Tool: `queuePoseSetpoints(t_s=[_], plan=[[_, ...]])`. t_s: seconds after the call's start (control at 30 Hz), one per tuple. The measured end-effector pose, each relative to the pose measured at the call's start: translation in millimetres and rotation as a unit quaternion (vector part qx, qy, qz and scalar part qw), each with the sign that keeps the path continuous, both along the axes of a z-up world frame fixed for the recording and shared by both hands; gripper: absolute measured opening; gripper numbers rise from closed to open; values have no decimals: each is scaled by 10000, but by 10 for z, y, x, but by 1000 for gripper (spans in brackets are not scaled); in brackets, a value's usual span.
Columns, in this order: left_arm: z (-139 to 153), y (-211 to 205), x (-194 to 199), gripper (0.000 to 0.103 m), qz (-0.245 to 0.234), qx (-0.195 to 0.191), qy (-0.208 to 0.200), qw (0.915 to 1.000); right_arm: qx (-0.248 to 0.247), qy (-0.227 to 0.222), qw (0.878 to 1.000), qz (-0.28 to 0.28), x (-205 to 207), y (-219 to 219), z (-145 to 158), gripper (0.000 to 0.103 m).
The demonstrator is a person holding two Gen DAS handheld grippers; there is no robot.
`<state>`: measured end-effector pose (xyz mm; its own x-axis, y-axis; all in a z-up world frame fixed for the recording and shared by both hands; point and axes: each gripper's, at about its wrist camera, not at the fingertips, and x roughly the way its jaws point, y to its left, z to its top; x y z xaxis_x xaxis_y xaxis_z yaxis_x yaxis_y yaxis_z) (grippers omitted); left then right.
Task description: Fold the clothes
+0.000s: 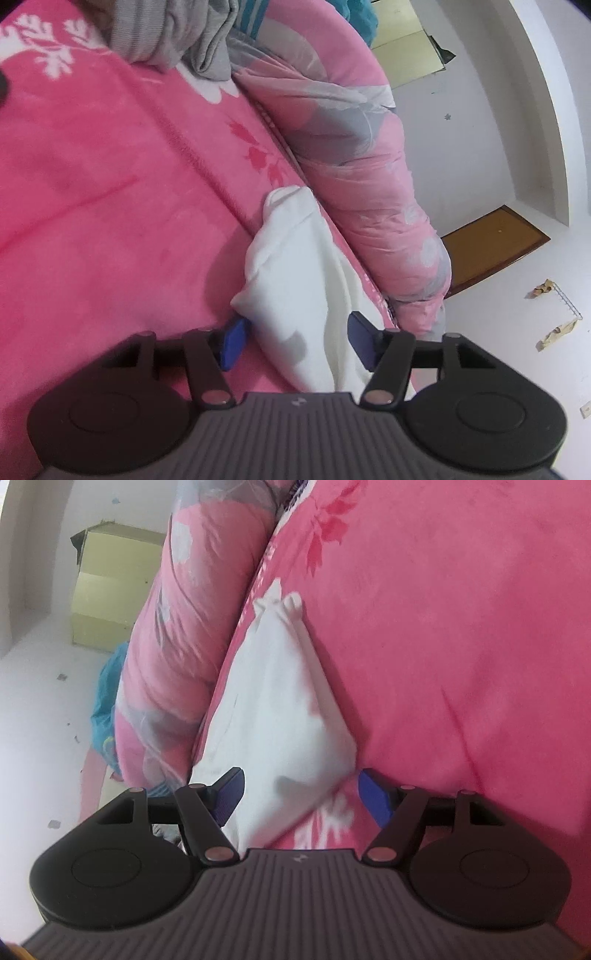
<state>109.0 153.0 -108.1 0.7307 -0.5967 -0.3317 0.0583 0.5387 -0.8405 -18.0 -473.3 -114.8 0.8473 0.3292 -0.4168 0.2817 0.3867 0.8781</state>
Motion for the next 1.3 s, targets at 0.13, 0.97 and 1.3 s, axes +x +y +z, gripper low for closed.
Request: queuePoseSetpoints(t_s=[0.13, 0.97, 1.3], plan=[[-43, -51, 133, 41, 46, -143, -58, 9999, 5, -69, 9999, -149, 169, -12, -62, 67], [617, 96, -866, 5, -95, -242, -165, 9995, -402, -714, 9946, 635, -604, 181, 433, 10], [181, 507, -2117, 19, -154, -193, 344, 9991, -449, -605, 9922, 996, -1845, 171, 316, 15]])
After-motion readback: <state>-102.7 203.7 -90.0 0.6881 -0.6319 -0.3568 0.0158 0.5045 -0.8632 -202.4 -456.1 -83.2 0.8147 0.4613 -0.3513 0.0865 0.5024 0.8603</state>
